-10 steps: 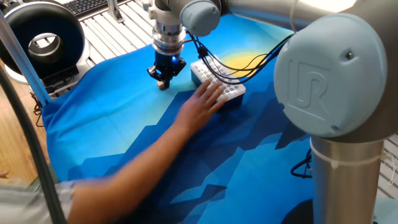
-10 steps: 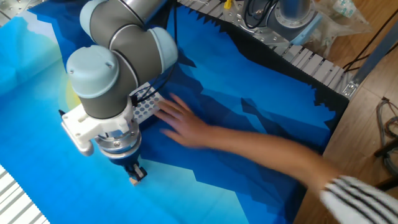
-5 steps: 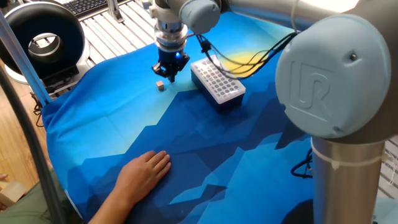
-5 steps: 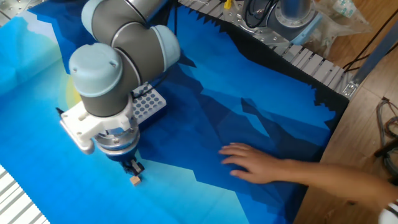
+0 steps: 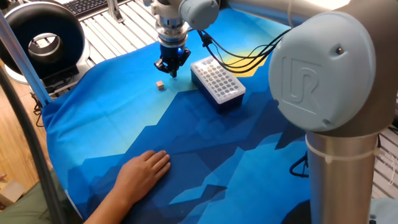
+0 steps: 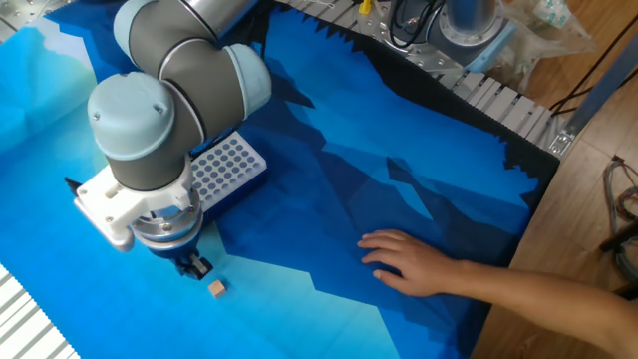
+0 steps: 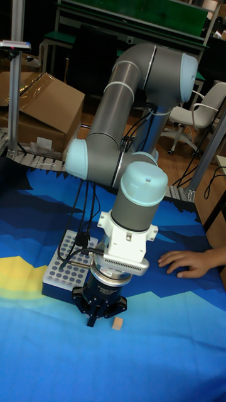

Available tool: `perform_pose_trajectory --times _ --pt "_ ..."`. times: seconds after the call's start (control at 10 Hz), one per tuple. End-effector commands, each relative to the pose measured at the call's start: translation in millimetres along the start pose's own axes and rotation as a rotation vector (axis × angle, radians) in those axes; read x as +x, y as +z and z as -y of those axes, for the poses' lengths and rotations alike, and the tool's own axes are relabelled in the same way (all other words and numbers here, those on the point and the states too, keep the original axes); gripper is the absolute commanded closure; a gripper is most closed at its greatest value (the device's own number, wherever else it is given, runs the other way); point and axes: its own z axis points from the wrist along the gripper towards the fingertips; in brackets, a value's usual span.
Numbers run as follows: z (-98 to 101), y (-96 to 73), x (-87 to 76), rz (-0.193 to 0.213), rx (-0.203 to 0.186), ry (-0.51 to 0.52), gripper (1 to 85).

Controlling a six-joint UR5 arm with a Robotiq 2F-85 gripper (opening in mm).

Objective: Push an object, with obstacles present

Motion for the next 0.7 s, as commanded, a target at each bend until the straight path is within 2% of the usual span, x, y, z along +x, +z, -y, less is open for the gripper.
perform_pose_trajectory --times 0.0,0.1,0.2,0.3,0.4,0.5,0.6 --pt "13.0 -1.8 -3.3 0.002 0.034 -0.038 84.7" --pt "10.8 -1.7 -7.6 0.018 0.026 -0.049 84.7" --pt "8.8 -2.0 -16.1 0.051 0.021 -0.112 84.7" --pt "7.7 -1.9 -14.0 0.043 0.016 -0.115 84.7" --pt "20.1 -2.1 -3.5 0.000 0.062 -0.102 84.7" --pt "17.5 -2.2 8.1 -0.043 0.050 -0.067 84.7" --pt "17.3 -2.0 3.3 -0.025 0.050 -0.055 84.7"
